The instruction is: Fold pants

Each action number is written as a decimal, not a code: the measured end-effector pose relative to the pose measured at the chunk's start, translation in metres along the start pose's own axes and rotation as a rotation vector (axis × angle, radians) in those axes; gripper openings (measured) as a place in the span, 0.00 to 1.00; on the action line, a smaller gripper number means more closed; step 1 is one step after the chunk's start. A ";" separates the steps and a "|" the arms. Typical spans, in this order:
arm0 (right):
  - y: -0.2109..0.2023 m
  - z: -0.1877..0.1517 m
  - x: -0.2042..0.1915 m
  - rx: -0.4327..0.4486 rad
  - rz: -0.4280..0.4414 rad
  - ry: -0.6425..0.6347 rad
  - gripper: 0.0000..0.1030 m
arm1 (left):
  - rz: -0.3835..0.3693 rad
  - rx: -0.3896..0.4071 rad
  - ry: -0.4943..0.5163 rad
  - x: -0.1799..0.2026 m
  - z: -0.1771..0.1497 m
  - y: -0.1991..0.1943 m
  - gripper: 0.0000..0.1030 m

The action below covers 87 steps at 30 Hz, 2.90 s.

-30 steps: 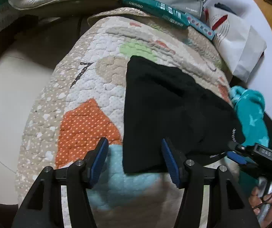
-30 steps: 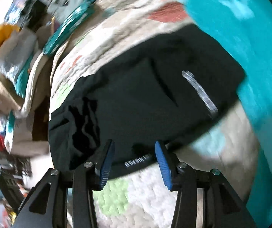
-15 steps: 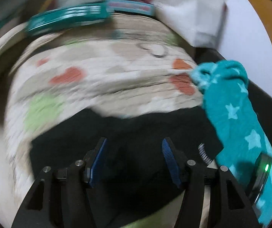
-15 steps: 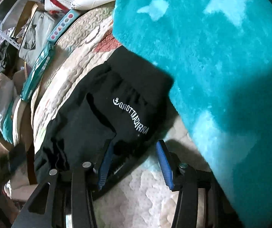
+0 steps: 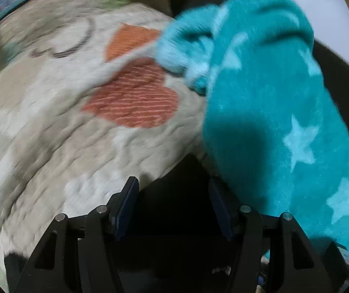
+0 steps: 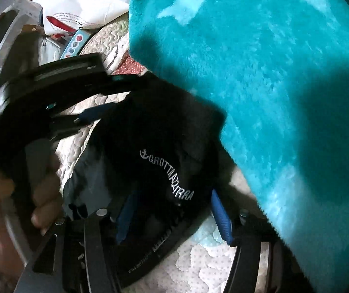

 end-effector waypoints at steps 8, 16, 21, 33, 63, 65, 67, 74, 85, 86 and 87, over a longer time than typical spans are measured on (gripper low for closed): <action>0.004 0.009 -0.009 -0.048 -0.019 -0.087 0.28 | 0.064 -0.023 0.124 0.014 -0.010 0.000 0.22; -0.012 0.009 -0.033 0.006 -0.022 -0.219 0.19 | 0.049 0.092 0.037 -0.002 -0.025 -0.058 0.19; -0.023 0.006 -0.046 0.037 -0.008 -0.294 0.17 | 0.067 0.136 -0.010 -0.016 -0.033 -0.085 0.19; -0.050 -0.018 -0.101 0.145 0.008 -0.539 0.16 | 0.096 0.224 -0.104 -0.050 -0.052 -0.146 0.18; -0.019 -0.164 -0.221 0.093 0.015 -1.127 0.16 | 0.033 0.365 -0.515 -0.185 -0.198 -0.190 0.26; -0.012 -0.176 -0.222 0.092 -0.002 -1.177 0.17 | 0.024 0.381 -0.554 -0.193 -0.208 -0.190 0.30; -0.003 -0.190 -0.222 0.088 -0.021 -1.234 0.22 | -0.004 0.396 -0.587 -0.199 -0.218 -0.194 0.31; 0.007 -0.234 -0.213 0.055 -0.032 -1.395 0.59 | -0.049 0.438 -0.704 -0.217 -0.262 -0.212 0.44; -0.024 -0.251 -0.189 -0.070 0.022 -1.429 0.72 | -0.097 0.526 -1.068 -0.239 -0.354 -0.219 0.46; -0.029 -0.247 -0.188 -0.090 0.039 -1.410 0.72 | -0.095 0.532 -1.063 -0.232 -0.354 -0.219 0.46; -0.034 -0.243 -0.187 -0.102 0.055 -1.391 0.72 | -0.084 0.532 -1.051 -0.224 -0.352 -0.219 0.46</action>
Point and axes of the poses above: each gripper's, at about its wrist camera, not at the fingertips, and y roughly the way its jaws point, x to its right, z to its top, the point moved 9 cm from there along y, roughly the way its jaws point, and after that the axes turned 1 degree about -x, right-handed, at the moved point
